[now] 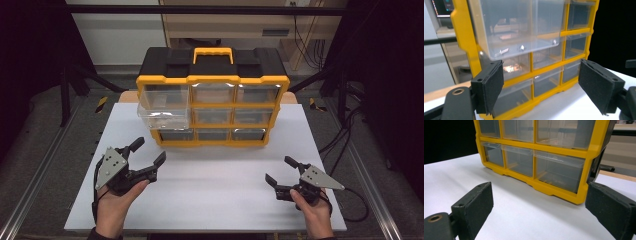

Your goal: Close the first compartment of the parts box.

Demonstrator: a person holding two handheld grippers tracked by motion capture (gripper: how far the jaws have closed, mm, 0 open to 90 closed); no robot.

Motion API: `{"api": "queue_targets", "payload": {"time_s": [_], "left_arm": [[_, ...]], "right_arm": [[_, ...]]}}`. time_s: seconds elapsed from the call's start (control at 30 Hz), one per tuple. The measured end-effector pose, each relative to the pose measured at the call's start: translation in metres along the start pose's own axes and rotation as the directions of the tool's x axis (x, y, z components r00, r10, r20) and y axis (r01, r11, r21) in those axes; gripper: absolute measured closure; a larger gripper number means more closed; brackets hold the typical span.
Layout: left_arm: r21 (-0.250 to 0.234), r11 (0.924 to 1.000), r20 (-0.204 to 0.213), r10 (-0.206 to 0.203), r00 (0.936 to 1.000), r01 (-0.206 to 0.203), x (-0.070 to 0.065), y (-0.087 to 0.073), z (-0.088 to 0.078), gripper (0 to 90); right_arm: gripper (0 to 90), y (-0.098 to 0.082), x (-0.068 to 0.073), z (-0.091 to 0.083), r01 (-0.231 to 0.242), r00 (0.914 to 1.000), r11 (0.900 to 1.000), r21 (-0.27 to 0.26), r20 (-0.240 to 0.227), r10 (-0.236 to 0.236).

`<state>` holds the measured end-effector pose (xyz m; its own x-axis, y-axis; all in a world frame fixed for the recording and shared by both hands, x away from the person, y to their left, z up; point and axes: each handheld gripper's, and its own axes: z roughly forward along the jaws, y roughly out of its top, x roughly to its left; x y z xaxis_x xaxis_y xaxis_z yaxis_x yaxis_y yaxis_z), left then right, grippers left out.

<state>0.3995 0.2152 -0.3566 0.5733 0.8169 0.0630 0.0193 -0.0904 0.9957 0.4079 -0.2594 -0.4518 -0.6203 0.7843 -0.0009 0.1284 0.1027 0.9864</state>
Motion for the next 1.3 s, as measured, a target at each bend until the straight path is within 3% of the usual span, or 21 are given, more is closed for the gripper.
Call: {"api": "queue_targets", "payload": {"time_s": [0.3, 0.63, 0.73, 0.87, 0.97, 1.3], "left_arm": [[-0.03, 0.9994, -0.002, 0.014, 0.9999, -0.014, -0.009, 0.018, 0.009, 30.3], [-0.048, 0.9988, -0.029, -0.004, 0.9996, 0.002, -0.012, 0.023, 0.016, 56.7], [-0.064, 0.9978, -0.036, 0.015, 0.9992, -0.017, -0.011, 0.025, 0.018, 65.5], [-0.05, 0.9986, -0.047, -0.018, 0.9987, 0.016, -0.012, 0.024, 0.019, 74.3], [-0.048, 0.9988, -0.07, -0.008, 0.9975, 0.004, -0.013, 0.024, 0.02, 79.4], [-0.028, 0.9991, -0.072, -0.034, 0.9968, 0.032, -0.009, 0.025, 0.027, 89.2]], "right_arm": [[8.5, -0.001, 0.0, -0.002, -0.007, 0.9999, 1.0, 0.003, 0.007, 0.007], [8.4, -0.002, -0.002, -0.003, -0.014, 0.9996, 1.0, -0.004, 0.023, 0.015], [8.3, -0.002, -0.003, -0.003, -0.008, 0.9996, 1.0, 0.0, 0.026, 0.008], [8.2, -0.002, -0.002, -0.003, -0.017, 0.9995, 1.0, 0.004, 0.028, 0.017], [8.3, -0.003, -0.001, -0.002, -0.014, 0.9995, 1.0, 0.007, 0.029, 0.014], [8.1, -0.003, 0.0, -0.001, -0.024, 0.9995, 1.0, -0.003, 0.02, 0.024]]}}
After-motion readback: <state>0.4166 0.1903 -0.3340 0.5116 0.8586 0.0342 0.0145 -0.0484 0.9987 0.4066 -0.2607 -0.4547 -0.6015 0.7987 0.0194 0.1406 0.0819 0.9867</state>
